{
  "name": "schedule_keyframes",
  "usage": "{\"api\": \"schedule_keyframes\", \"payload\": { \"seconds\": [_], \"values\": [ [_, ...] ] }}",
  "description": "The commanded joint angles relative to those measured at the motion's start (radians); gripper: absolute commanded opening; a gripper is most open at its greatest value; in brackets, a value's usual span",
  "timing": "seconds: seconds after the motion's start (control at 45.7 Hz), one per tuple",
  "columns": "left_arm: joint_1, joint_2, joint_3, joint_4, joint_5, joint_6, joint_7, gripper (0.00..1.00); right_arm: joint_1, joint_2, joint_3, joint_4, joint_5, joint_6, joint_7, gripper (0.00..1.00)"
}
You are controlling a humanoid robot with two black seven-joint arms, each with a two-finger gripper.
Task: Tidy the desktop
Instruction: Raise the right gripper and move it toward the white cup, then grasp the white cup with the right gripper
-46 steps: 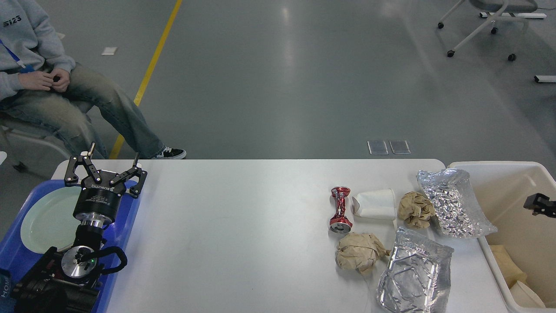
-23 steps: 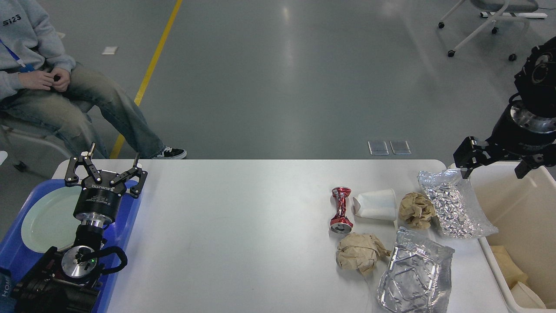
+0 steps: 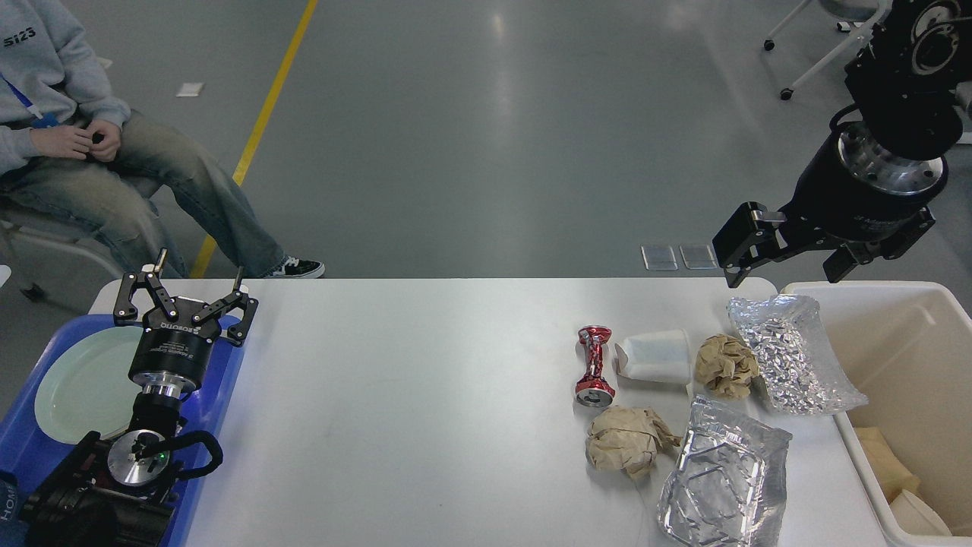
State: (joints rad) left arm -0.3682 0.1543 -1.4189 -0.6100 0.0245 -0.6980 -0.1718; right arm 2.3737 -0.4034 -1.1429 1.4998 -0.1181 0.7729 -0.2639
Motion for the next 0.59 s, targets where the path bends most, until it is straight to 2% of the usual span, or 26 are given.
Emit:
{"api": "schedule_keyframes", "payload": {
  "seconds": [0.0,0.044,0.066,0.109,0.284,0.372,0.481,0.569],
  "values": [
    [0.0,0.001,0.0,0.001,0.0,0.0,0.0,0.96,-0.085,0.005,0.014,-0.026,0.037,-0.087,0.002,0.99],
    [0.0,0.001,0.0,-0.001,0.0,0.0,0.0,0.96,-0.147,0.006,0.025,-0.062,0.11,-0.156,0.0,1.0],
    [0.0,0.001,0.0,-0.001,0.0,0.0,0.0,0.96,-0.215,0.008,0.031,-0.105,0.218,-0.238,-0.001,1.0],
    [0.0,0.001,0.0,-0.001,0.0,0.0,0.0,0.96,-0.272,0.008,0.028,-0.147,0.347,-0.312,-0.001,1.0],
    [0.0,0.001,0.0,0.001,-0.002,0.0,0.0,0.96,-0.516,0.04,0.034,-0.291,0.809,-0.533,-0.006,1.0],
    [0.0,0.001,0.0,-0.001,0.0,0.0,0.0,0.96,-0.619,0.101,0.037,-0.325,0.955,-0.654,-0.005,1.0],
    [0.0,0.001,0.0,-0.001,0.0,0.0,0.0,0.96,-0.688,0.113,0.103,-0.332,1.08,-0.8,-0.001,1.0],
    [0.0,0.001,0.0,-0.001,0.0,0.0,0.0,0.96,-0.769,0.118,0.196,-0.377,1.094,-0.854,-0.001,1.0]
  ]
}}
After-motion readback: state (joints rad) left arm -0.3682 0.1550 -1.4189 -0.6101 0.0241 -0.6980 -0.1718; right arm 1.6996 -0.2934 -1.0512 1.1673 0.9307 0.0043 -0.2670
